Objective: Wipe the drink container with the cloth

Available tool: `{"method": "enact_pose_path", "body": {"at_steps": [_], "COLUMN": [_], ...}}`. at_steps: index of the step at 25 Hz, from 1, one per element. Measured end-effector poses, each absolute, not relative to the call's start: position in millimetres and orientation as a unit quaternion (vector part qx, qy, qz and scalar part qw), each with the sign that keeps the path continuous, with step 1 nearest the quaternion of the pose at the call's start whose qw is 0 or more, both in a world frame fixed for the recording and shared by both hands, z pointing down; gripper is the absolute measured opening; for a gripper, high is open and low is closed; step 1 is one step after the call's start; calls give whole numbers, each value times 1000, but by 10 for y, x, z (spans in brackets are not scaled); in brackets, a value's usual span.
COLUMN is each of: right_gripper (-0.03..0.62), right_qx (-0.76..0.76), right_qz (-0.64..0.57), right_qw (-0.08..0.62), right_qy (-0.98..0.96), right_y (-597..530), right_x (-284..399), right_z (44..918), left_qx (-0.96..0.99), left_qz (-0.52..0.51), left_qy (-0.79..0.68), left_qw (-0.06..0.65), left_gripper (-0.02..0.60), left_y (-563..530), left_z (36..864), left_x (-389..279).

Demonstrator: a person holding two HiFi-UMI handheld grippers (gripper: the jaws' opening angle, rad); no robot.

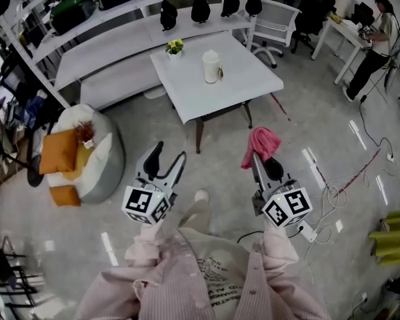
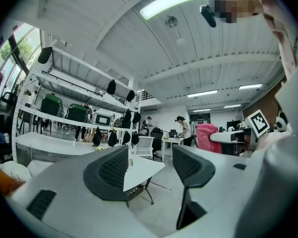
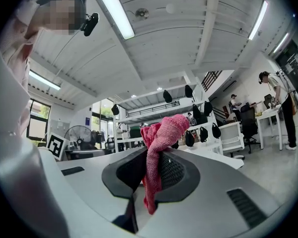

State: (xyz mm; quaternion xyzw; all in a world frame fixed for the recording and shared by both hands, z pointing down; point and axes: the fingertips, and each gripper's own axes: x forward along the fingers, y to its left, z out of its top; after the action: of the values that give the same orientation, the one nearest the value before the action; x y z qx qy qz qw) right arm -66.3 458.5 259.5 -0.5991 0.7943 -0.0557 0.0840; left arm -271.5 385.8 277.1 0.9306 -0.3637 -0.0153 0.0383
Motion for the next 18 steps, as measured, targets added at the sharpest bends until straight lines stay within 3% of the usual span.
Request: {"method": "enact_pose_path", "body": {"at_steps": [18], "right_gripper": [40], "right_qx": [-622], "right_qz": [-83], "right_qw": [68], "right_qy": [775], "right_y": [2865], "right_x": [-162], "right_z": [2674], "left_qx": [944], "left_qz": [15], "left_qy": [-322], "left_qw": [75], "left_gripper": [324], "left_y": [2025], "left_z": [3007], "left_x": [-2071]}}
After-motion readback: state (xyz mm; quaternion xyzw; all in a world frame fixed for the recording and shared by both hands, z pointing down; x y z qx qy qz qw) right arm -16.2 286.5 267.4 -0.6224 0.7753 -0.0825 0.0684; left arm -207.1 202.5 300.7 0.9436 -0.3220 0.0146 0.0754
